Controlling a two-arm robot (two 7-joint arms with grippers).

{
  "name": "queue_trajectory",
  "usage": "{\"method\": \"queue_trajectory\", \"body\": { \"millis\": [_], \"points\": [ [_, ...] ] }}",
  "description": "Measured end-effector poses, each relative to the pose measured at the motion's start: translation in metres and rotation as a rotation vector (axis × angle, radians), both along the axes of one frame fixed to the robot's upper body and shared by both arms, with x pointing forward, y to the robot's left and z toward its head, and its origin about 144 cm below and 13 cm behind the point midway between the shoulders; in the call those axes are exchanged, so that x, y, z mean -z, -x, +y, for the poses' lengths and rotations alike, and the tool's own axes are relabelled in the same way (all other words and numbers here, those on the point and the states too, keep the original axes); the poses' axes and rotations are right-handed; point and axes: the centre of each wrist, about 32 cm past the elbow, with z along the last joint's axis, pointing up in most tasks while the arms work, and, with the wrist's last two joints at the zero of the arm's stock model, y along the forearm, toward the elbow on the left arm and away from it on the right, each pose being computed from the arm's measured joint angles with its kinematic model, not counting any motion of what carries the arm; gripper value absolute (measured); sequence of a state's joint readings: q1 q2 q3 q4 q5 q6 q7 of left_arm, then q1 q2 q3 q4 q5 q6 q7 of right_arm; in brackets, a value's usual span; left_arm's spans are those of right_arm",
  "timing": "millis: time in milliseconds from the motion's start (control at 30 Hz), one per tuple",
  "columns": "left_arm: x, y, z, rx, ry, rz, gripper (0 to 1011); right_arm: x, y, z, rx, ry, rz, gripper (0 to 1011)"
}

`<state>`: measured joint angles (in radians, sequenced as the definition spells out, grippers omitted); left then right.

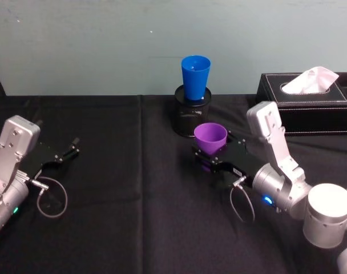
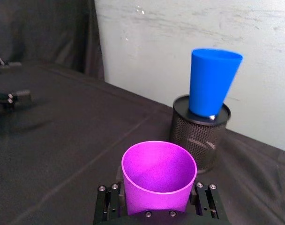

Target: Pick up one cup with a gripper and tap it against the other cup.

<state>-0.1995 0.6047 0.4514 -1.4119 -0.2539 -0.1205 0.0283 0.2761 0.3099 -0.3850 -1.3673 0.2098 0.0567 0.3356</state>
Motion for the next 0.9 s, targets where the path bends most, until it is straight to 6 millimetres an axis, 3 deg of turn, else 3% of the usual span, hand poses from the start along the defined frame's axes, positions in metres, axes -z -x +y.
{"method": "queue_trajectory", "body": {
  "millis": [400,900],
  "points": [
    [0.0,0.0,0.0,0.0,0.0,0.0,1000,0.021,0.02,-0.003,0.02,0.006,-0.027,736],
    [0.0,0.0,0.0,0.0,0.0,0.0,1000,0.039,0.018,-0.002,0.019,-0.003,-0.051,736]
  ]
}}
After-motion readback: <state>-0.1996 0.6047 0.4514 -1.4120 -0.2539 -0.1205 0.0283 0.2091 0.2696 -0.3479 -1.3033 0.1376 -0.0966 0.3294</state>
